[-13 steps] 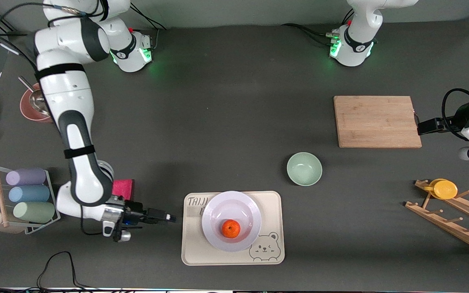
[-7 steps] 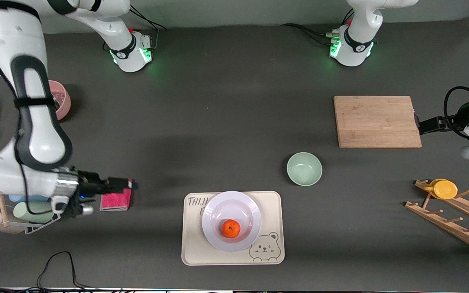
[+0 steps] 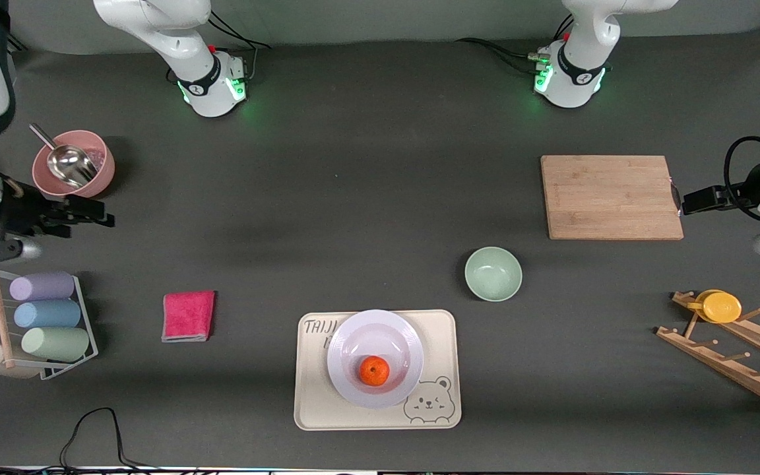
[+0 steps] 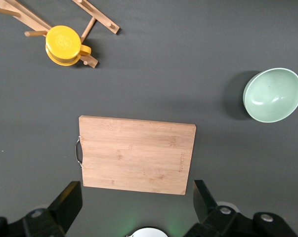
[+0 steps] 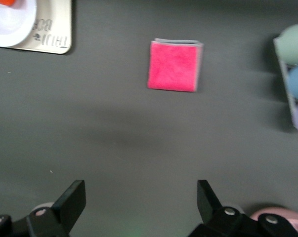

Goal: Place orange and plate with both arms

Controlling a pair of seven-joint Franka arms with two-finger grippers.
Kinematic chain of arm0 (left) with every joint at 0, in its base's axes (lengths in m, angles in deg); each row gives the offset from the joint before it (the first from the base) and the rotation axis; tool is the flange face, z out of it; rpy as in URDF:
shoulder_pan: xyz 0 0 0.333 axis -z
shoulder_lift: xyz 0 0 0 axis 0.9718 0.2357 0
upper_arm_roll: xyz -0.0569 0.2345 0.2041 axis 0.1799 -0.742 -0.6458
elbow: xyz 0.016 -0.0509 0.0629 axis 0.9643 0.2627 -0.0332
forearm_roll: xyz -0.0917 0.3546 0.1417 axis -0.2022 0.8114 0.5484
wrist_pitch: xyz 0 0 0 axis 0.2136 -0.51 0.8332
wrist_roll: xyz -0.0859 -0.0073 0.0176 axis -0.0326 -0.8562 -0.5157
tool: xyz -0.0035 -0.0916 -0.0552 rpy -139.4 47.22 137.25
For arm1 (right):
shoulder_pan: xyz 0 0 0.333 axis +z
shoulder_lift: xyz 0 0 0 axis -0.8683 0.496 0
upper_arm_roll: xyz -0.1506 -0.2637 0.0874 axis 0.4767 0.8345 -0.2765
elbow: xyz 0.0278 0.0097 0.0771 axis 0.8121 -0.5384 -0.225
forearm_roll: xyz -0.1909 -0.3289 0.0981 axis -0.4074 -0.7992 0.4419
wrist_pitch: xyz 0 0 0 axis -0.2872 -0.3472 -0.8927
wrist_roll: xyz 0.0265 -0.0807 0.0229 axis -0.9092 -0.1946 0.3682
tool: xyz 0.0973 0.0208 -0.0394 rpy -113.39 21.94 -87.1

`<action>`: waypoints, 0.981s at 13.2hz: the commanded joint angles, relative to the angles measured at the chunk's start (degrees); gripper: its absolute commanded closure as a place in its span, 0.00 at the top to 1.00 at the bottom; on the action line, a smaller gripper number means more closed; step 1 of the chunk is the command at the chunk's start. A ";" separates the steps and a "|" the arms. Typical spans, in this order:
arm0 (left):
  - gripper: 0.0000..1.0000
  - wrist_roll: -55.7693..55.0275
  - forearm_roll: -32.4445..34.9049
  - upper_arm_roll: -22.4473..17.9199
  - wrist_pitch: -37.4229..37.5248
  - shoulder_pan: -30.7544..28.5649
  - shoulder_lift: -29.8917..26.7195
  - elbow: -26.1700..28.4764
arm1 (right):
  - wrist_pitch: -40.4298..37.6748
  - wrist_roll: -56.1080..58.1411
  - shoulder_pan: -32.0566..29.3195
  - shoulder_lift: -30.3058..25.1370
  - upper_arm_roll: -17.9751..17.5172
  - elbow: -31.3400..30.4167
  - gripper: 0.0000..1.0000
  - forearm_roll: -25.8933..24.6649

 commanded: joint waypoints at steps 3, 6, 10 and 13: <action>1.00 -4.41 -0.18 4.63 -1.75 -2.79 -9.19 7.94 | -5.40 -8.16 0.76 -0.55 -0.62 4.86 1.00 -4.08; 1.00 -6.17 -0.44 7.26 -1.41 -6.03 -9.56 7.61 | -4.53 -8.26 1.20 -0.55 -0.54 4.51 1.00 -4.43; 1.00 -6.43 0.08 7.54 -1.24 -6.05 -9.38 6.46 | -3.12 -8.09 1.20 -0.99 -0.36 4.60 1.00 -6.19; 1.00 -6.17 0.09 7.45 -1.15 -6.13 -9.38 6.46 | -3.12 -8.17 1.20 -1.08 -0.36 4.60 1.00 -7.06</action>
